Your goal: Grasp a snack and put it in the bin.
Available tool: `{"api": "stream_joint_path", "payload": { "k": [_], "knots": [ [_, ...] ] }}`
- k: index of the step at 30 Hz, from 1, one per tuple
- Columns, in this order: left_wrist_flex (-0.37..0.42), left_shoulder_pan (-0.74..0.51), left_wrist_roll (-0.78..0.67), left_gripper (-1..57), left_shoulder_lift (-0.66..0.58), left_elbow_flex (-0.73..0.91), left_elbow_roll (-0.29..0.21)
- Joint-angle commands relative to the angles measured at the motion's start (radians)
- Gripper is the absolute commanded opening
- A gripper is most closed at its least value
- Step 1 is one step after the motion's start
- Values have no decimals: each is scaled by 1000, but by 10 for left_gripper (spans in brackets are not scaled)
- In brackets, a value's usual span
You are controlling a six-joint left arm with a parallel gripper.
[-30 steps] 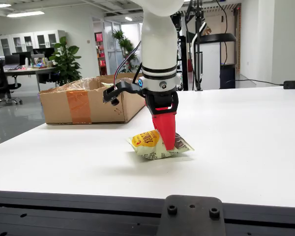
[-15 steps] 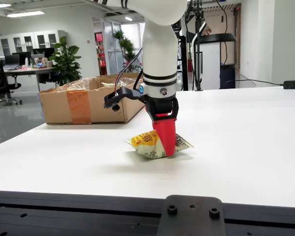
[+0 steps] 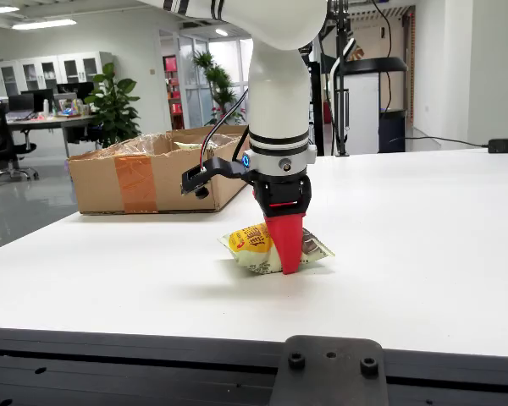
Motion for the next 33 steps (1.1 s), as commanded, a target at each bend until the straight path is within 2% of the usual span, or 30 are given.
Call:
{"api": "stream_joint_path", "payload": {
  "k": [1,8,13,25,33],
  "knots": [
    [3,-7,0,218,-1,-36,2],
    [11,-13,0,181,-21,-81,11],
    [14,-15,0,171,-87,-38,27],
    [15,19,0,163,-423,277,97],
    [13,55,0,160,-653,505,123]
  ]
}}
